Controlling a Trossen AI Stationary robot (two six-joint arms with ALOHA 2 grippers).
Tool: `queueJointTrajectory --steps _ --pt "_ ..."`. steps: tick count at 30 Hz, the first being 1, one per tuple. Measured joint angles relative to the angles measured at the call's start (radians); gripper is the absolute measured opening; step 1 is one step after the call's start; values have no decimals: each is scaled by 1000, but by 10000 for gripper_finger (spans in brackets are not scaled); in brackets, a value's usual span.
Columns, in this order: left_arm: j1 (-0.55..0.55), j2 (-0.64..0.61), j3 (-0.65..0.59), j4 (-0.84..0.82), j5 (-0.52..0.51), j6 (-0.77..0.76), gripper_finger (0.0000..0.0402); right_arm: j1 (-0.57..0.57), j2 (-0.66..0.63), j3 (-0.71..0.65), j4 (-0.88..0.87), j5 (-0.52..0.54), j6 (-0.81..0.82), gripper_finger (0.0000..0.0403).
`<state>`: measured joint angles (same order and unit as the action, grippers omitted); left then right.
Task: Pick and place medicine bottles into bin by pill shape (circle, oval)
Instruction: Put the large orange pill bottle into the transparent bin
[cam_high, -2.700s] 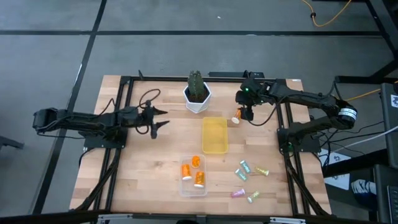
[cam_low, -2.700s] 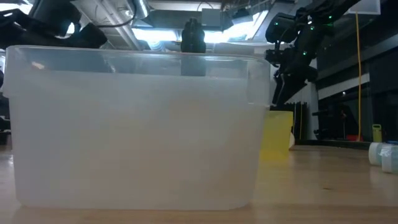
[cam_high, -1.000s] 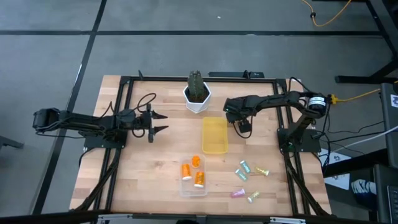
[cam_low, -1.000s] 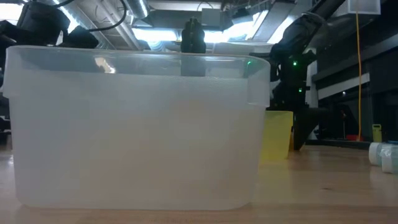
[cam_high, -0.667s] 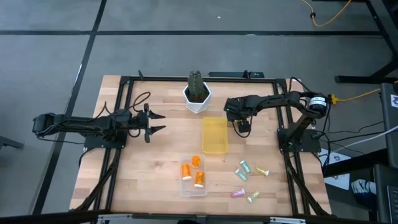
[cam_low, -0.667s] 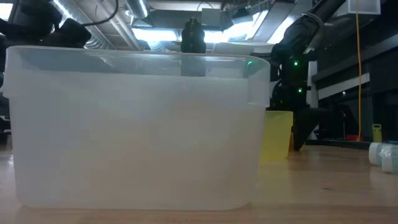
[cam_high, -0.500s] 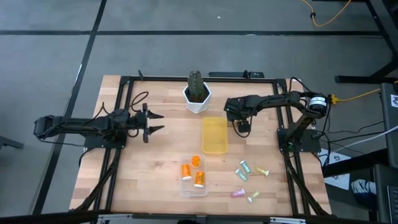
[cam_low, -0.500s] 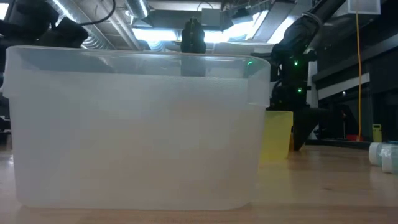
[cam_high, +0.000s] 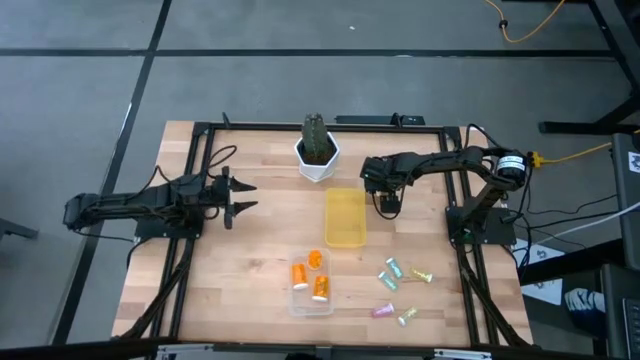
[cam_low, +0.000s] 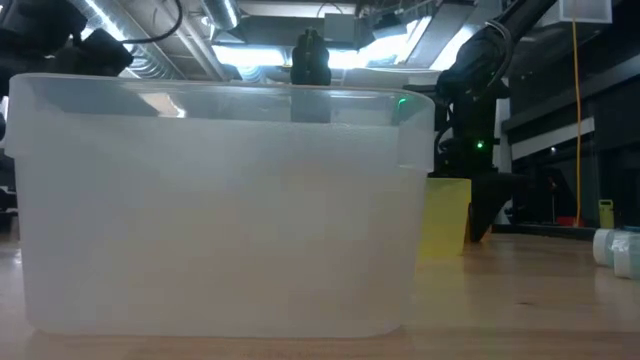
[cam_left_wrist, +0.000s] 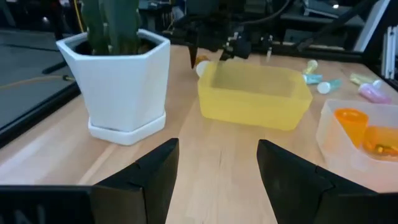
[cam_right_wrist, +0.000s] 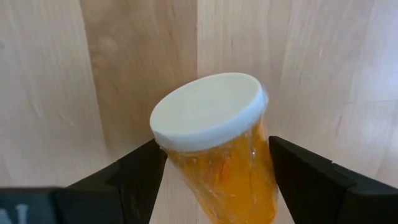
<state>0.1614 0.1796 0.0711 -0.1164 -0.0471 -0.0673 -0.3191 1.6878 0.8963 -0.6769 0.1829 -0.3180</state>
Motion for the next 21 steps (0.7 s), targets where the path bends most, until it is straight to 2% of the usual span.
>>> queueJointTrajectory --steps 6,14,21 --pt "0 -42 -3 -43 5 -1 212 0 0 0 1 -1 6 284" --pt "0 -89 -4 -40 65 22 212 0 0 0 1 -1 30 284" --pt "0 -110 -58 117 65 23 212 0 0 0 2 -2 49 284"
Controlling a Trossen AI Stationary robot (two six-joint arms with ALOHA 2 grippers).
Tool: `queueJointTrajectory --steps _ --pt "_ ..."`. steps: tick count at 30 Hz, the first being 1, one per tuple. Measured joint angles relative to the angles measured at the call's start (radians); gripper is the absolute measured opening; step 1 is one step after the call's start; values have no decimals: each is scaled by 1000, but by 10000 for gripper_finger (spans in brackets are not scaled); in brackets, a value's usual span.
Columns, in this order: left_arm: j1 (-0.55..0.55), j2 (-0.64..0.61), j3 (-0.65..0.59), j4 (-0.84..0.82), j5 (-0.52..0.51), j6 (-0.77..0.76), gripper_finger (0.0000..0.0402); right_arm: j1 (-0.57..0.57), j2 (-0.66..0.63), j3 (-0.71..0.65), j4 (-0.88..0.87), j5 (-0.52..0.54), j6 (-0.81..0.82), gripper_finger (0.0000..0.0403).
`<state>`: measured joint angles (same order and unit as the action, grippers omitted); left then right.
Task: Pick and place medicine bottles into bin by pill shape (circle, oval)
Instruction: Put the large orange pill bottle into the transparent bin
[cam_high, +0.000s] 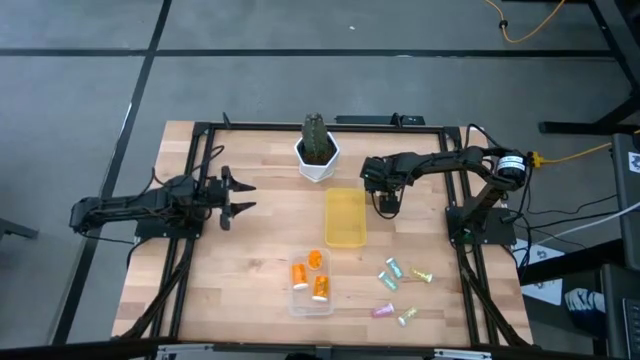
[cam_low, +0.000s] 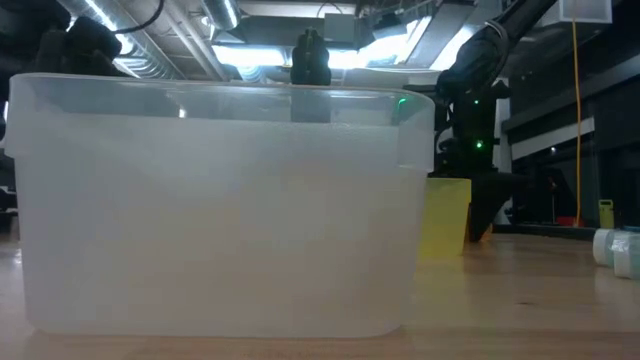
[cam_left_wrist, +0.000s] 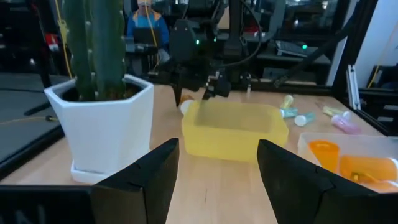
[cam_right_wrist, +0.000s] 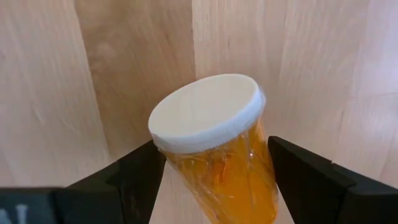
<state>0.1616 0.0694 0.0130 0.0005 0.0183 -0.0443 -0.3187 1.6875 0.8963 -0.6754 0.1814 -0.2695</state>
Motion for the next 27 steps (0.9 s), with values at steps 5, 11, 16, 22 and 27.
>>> queueJointTrajectory --steps 5,11,16,22,27 --pt "0 0 -5 11 -2 1 212 0 0 0 0 0 3 284" --pt "0 1 -5 11 -6 26 212 0 0 0 0 0 2 281" --pt "0 1 -5 10 -8 29 212 1 0 -1 -3 0 3 241" --pt "0 1 -5 10 -9 29 212 3 -11 86 -175 151 111 173" --pt "0 2 -5 10 -10 29 212 35 -63 239 -365 225 260 163"
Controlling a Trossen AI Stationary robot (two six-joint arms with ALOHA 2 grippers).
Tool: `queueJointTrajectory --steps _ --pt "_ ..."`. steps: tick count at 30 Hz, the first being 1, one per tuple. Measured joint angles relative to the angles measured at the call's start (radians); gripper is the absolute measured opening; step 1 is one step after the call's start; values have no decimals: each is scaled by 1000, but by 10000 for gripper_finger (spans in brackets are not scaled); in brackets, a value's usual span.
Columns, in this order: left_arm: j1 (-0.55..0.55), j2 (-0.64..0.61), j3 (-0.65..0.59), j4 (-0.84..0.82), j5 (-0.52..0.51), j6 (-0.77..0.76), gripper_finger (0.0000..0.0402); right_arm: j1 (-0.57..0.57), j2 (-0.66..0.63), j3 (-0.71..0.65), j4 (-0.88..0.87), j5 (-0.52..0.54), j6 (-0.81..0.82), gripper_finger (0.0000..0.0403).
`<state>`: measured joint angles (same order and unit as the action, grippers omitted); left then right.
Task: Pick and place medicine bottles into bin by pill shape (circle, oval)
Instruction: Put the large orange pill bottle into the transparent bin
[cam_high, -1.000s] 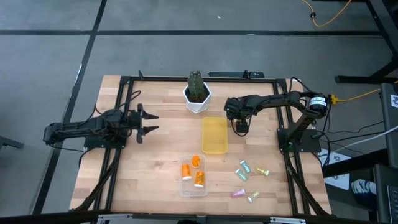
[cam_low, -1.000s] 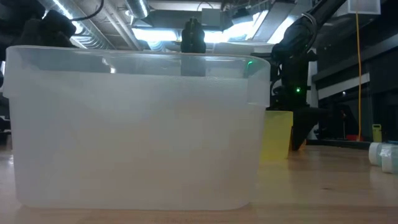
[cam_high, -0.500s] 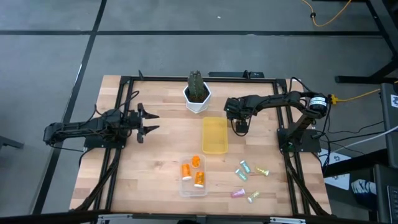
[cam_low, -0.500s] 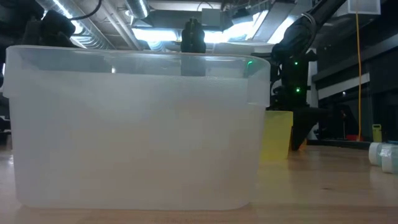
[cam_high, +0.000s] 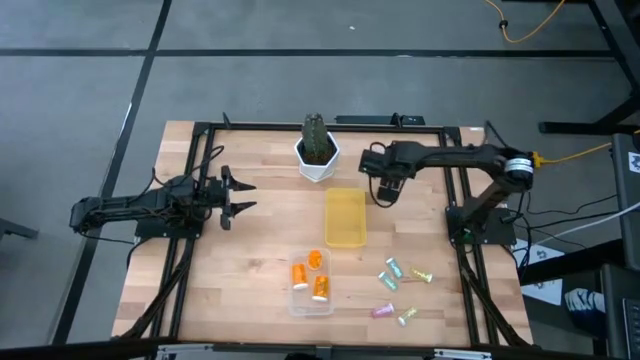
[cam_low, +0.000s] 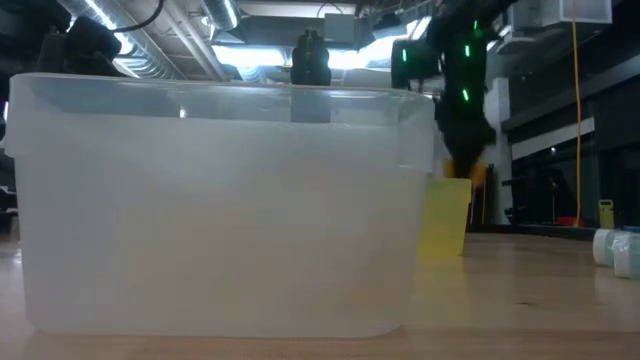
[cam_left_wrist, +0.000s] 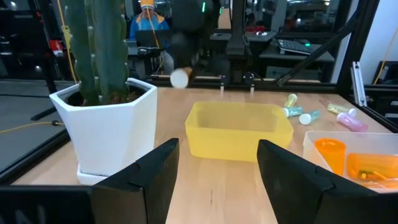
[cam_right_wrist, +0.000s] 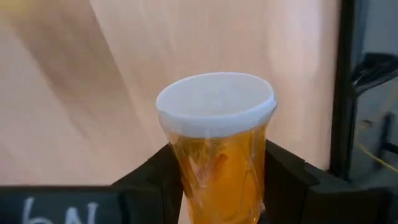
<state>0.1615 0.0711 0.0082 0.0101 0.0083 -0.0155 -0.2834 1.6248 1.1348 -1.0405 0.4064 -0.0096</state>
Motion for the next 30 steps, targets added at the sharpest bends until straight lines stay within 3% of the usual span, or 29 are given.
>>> queueJointTrajectory --steps 4,11,16,23,30 --pt "0 1 0 0 -1 0 212 62 -70 85 86 -184 31 172" --pt "0 1 0 -1 -4 1 212 205 -152 86 544 -567 -25 171" --pt "0 1 0 -1 -6 1 212 320 -89 72 858 -614 -12 171" --pt "0 1 0 -1 -7 1 212 427 78 71 1140 -615 -181 171" --pt "0 1 0 -1 -7 1 212 441 188 70 1240 -758 56 172"
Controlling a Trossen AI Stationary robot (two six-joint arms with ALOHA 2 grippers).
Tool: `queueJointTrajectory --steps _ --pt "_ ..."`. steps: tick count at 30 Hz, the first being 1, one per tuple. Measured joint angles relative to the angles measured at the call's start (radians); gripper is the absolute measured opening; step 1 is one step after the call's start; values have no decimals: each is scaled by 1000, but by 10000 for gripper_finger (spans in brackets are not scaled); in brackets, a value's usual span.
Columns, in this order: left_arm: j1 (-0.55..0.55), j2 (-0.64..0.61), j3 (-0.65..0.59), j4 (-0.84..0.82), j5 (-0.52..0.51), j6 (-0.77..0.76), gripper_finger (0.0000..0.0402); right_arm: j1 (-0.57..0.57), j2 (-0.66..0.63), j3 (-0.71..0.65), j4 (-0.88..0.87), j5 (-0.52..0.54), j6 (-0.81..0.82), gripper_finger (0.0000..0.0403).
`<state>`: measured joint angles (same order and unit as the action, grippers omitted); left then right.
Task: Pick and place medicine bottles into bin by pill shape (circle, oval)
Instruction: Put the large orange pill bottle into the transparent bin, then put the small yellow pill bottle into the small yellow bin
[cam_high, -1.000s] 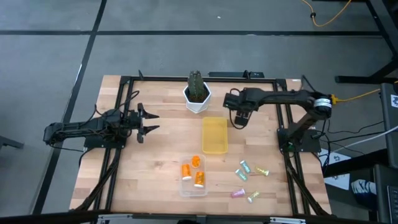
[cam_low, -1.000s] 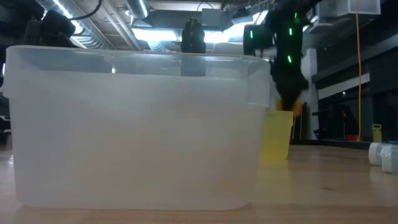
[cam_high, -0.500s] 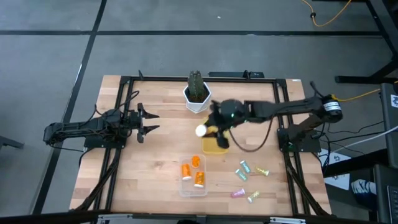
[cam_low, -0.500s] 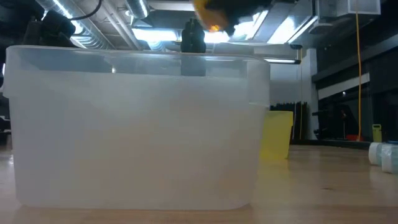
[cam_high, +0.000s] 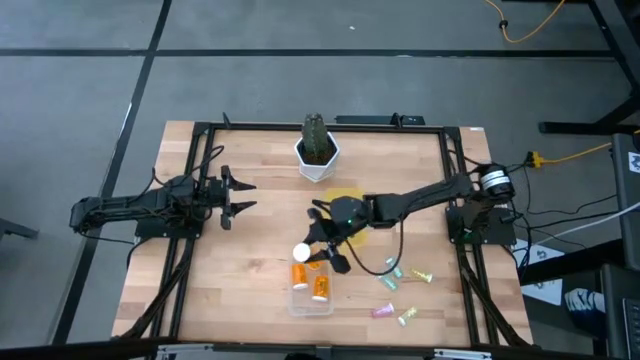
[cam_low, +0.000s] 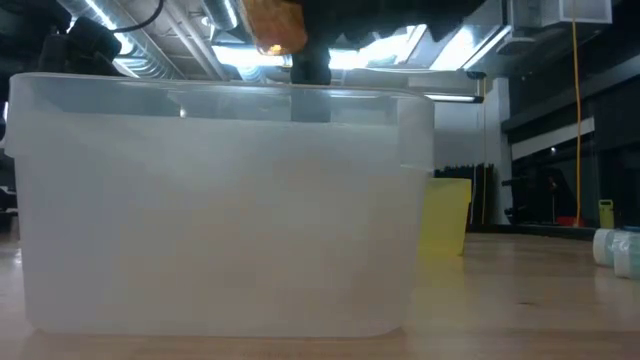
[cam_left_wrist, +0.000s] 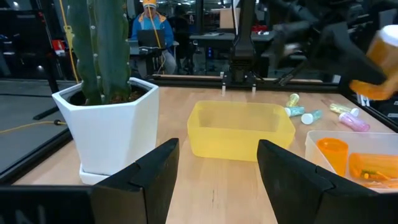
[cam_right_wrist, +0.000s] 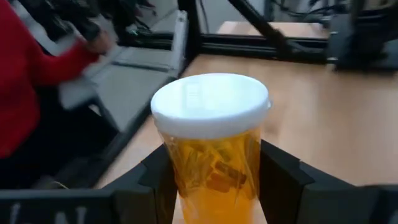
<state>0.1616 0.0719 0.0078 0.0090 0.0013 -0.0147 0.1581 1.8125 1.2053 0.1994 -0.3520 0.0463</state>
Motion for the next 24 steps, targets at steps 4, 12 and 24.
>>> queueJointTrajectory --steps 4,12,24 --pt "0 0 0 0 0 -1 212 0 24 0 29 -43 74 176" --pt "0 0 0 0 0 -1 212 0 26 0 44 -43 52 233" --pt "0 0 0 0 -1 -1 212 -5 23 0 48 -44 50 275"
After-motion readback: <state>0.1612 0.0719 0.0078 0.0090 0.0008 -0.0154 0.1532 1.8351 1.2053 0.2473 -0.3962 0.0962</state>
